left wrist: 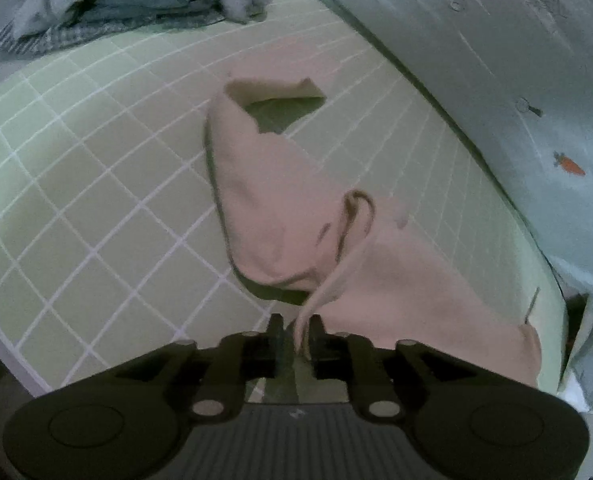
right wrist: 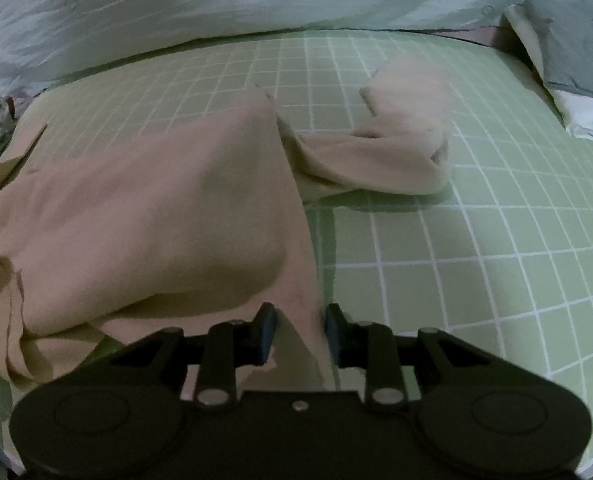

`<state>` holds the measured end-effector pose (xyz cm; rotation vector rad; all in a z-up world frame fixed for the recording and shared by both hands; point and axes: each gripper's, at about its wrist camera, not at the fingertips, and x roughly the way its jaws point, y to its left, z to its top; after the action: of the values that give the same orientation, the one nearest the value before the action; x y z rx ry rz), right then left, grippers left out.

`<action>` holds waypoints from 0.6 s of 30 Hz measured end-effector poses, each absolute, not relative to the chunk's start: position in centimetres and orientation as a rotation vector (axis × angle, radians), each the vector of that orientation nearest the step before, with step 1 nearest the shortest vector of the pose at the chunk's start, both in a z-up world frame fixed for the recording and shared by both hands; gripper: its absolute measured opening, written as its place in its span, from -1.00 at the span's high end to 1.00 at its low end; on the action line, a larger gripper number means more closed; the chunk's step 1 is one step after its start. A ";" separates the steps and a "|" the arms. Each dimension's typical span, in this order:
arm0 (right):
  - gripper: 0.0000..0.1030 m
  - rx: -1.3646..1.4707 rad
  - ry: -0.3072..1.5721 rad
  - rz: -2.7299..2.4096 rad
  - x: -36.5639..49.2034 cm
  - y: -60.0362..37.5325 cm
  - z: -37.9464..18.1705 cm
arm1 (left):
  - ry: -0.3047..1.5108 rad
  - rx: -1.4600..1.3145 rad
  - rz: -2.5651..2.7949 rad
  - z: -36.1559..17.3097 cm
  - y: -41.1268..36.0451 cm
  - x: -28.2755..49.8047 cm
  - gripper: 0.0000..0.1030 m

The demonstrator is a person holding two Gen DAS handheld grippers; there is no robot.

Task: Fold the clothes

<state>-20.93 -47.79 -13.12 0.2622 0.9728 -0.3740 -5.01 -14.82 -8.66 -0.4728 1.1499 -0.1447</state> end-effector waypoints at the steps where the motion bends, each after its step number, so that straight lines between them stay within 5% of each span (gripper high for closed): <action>1: 0.36 0.266 0.972 -0.377 -20.9 -47.8 -13.1 | 1.151 -0.459 -0.151 -8.7 -15.1 -4.8 0.42; 12: -0.16 0.378 0.887 -0.381 -20.6 -48.7 -12.0 | 1.236 -0.430 -0.208 -11.2 -16.8 -4.0 0.42; 18: -0.19 0.383 0.841 -0.362 -19.0 -49.5 -11.4 | 1.281 -0.368 -0.265 -11.9 -18.7 -1.6 0.45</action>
<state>-18.96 -49.48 -11.37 0.3825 0.8414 -0.3615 -1.57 -18.68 -11.91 -0.3684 1.2812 -0.2652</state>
